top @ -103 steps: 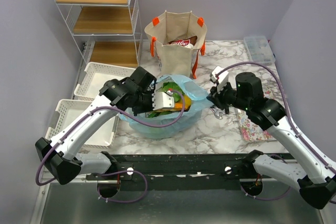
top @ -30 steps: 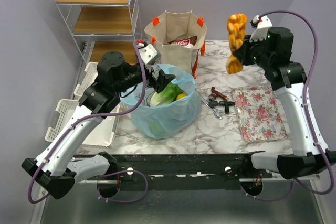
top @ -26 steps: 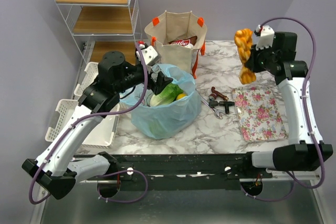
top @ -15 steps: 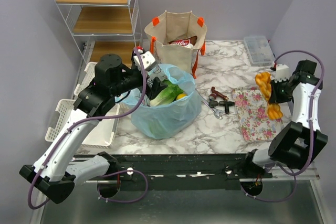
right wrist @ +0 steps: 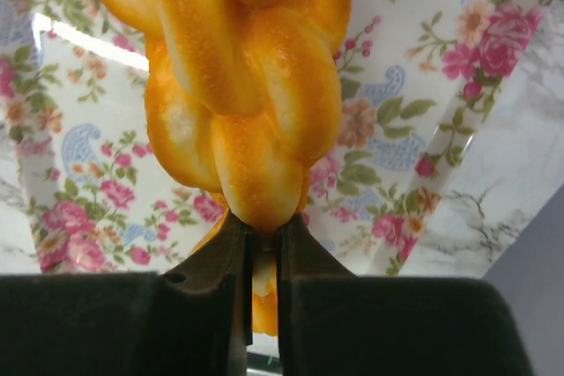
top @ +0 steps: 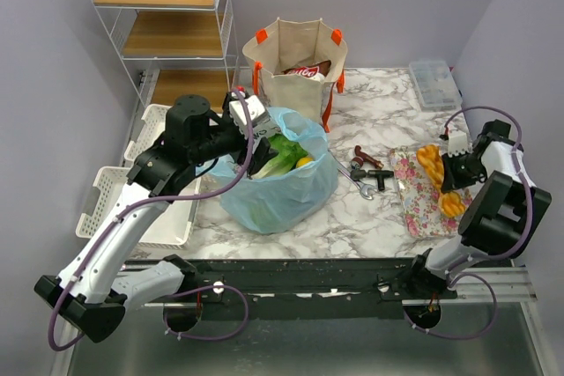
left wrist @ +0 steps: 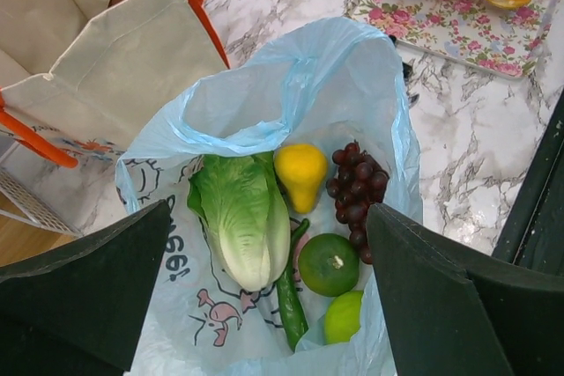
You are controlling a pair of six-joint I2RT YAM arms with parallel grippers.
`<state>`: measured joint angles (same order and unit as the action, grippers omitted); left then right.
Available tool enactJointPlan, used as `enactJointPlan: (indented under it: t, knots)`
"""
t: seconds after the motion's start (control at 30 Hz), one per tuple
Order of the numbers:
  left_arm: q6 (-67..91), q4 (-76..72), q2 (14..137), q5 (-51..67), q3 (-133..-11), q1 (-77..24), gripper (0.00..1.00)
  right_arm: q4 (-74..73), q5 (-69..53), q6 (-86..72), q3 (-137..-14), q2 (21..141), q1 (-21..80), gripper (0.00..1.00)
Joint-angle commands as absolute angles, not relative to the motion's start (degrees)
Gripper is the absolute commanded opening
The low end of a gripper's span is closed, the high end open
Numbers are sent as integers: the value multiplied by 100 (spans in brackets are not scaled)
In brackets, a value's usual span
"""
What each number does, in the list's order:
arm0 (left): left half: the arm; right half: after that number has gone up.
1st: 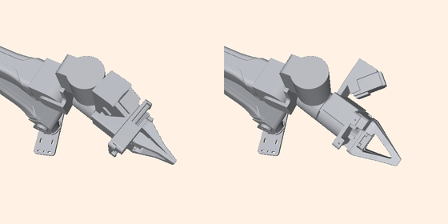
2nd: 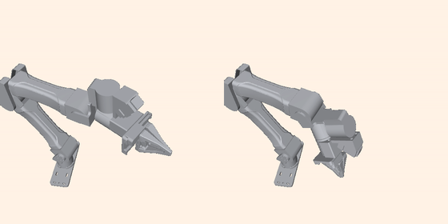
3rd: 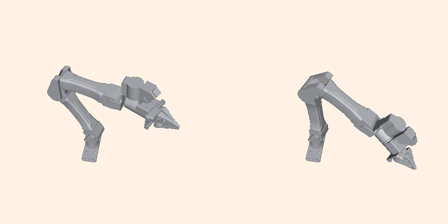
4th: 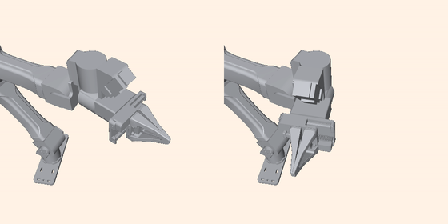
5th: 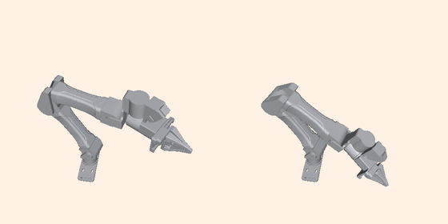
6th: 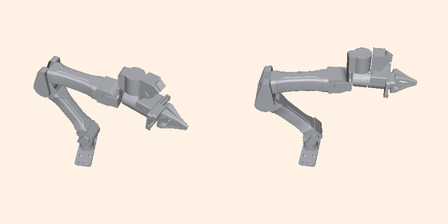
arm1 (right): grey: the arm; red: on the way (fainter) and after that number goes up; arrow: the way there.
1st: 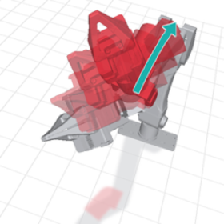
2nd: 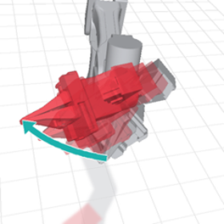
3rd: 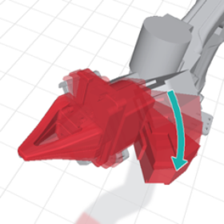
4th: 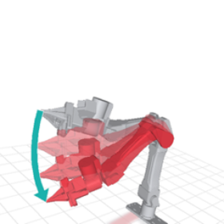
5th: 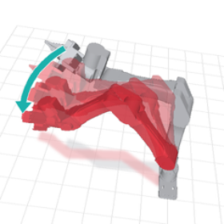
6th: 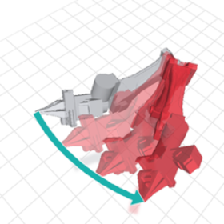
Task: Untie the knot of the grocery bags and take out the mixed food
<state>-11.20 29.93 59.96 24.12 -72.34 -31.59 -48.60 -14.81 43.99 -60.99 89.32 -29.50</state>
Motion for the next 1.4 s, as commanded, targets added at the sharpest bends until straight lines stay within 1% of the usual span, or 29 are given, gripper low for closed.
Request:
enactJointPlan:
  t: [0.0,0.07,0.13,0.17,0.2,0.23,0.27,0.3,0.4,0.5,0.6,0.73,0.83,0.9,1.0,1.03,1.1,1.17,1.23,1.37]
  knots:
    - [-1431,3283,5999,2560,-7051,-3138,94,-4357,-1281,4387,-6094,9380,-2980,21]
    - [-1594,3417,6003,2550,-6992,-3138,94,-4354,-1140,4413,-6069,9542,-2989,29]
    - [-1635,3495,6036,2421,-6899,-3120,92,-4430,-1122,4429,-6096,9542,-2997,41]
    - [-1639,3554,6068,2383,-6868,-3107,91,-4489,-1159,4417,-6126,9484,-2997,52]
    - [-1659,3644,6123,2365,-6849,-3074,90,-4560,-1220,4404,-6176,9415,-2999,64]
    - [-1669,3717,6170,2353,-6823,-3060,89,-4638,-1304,4376,-6267,9323,-2997,80]
    - [-1703,3778,6199,2376,-6800,-3025,88,-4741,-1370,4340,-6396,9256,-2997,89]
    - [-1764,3828,6211,2434,-6758,-3016,87,-4872,-1473,4283,-6526,9185,-2997,100]
    - [-2101,3893,6155,2721,-6493,-3015,83,-5395,-1990,4073,-7182,9002,-2993,100]
    - [-2297,4038,6161,3245,-6363,-3068,76,-6120,-2929,3783,-8070,8964,-2893,100]
    - [-2465,4322,6279,3402,-6323,-3350,70,-6669,-3902,3372,-8789,8950,-2535,100]
    - [-2610,4438,6233,3468,-5942,-3876,52,-6466,-4612,2417,-9251,8647,-1664,100]
    - [-2689,4408,6077,3530,-5545,-4274,46,-5774,-4733,1623,-9336,8330,-760,100]
    - [-2655,4378,6064,3574,-5396,-4455,45,-5101,-4738,1032,-9237,8138,-141,100]
    - [-2645,4221,6031,3555,-5238,-4597,45,-4189,-4386,231,-9087,7964,1003,100]
    - [-2688,4173,6018,3511,-5198,-4664,47,-3983,-4211,34,-9098,7977,1350,100]
    - [-2849,4108,6012,3423,-5164,-4806,54,-3698,-3861,-359,-9179,8083,2050,100]
    - [-2949,3970,5996,3274,-5136,-4919,59,-3524,-3534,-519,-9289,8259,2668,100]
    - [-2965,3798,5983,3145,-5115,-4956,67,-3378,-3194,-571,-9325,8459,3149,100]
    - [-2944,3587,5985,2955,-5115,-4957,71,-3272,-2444,-562,-9530,8848,3770,100]
